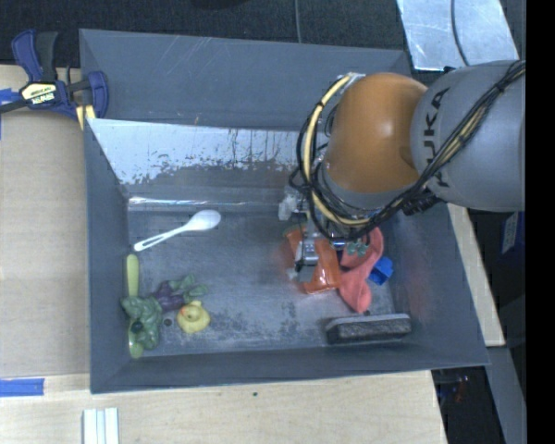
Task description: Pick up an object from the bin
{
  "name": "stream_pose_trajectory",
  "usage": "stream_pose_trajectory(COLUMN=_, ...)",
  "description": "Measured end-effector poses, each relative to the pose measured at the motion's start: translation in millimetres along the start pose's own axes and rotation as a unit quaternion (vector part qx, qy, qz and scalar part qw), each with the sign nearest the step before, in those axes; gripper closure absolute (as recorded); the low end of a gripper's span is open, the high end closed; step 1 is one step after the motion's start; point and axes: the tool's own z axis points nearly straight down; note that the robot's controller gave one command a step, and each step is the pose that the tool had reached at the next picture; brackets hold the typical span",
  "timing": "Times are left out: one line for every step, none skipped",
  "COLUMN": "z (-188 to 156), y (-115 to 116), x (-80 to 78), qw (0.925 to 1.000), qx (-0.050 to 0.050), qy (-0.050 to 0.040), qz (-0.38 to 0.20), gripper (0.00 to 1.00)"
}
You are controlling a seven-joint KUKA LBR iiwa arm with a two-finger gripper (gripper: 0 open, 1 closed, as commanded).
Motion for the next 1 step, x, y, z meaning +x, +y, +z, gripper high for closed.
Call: stream_pose_trajectory(z=-4.9, y=-0.2, x=-1.9, qw=1.0000, qx=0.000, qy=-0.0043, qz=0.001, gripper=0.00)
